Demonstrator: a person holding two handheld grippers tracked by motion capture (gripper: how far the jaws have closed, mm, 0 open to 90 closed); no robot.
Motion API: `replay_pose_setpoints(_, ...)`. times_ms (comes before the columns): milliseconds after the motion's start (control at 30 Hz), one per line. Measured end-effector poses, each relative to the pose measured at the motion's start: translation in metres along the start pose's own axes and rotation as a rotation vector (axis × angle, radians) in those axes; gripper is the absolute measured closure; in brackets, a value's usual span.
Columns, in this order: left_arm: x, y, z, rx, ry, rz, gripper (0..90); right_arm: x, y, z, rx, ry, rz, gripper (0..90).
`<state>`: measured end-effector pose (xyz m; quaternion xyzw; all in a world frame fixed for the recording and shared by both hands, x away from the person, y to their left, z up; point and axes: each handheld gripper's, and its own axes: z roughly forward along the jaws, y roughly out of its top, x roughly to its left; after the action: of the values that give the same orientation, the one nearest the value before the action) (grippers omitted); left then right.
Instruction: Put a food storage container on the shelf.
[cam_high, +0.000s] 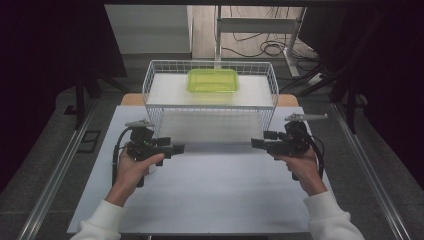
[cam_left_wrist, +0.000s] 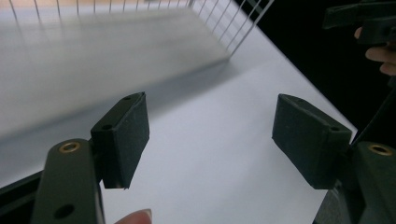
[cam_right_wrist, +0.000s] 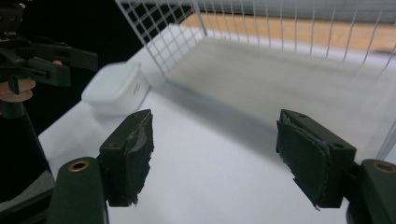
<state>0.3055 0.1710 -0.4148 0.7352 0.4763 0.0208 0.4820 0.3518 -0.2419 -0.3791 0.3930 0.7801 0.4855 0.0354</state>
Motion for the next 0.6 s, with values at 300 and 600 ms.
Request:
replay_pose_setpoints(300, 0.003, -0.037, 0.010, 0.062, -0.006, -0.011, 27.5, 0.000, -0.058, 0.016, 0.099, -0.026, 0.027, 28.5)
replay_pose_setpoints(600, 0.005, -0.062, 0.018, 0.132, 0.025, -0.003, 27.6, 0.002, -0.088, 0.025, 0.166, -0.044, 0.013, 29.5)
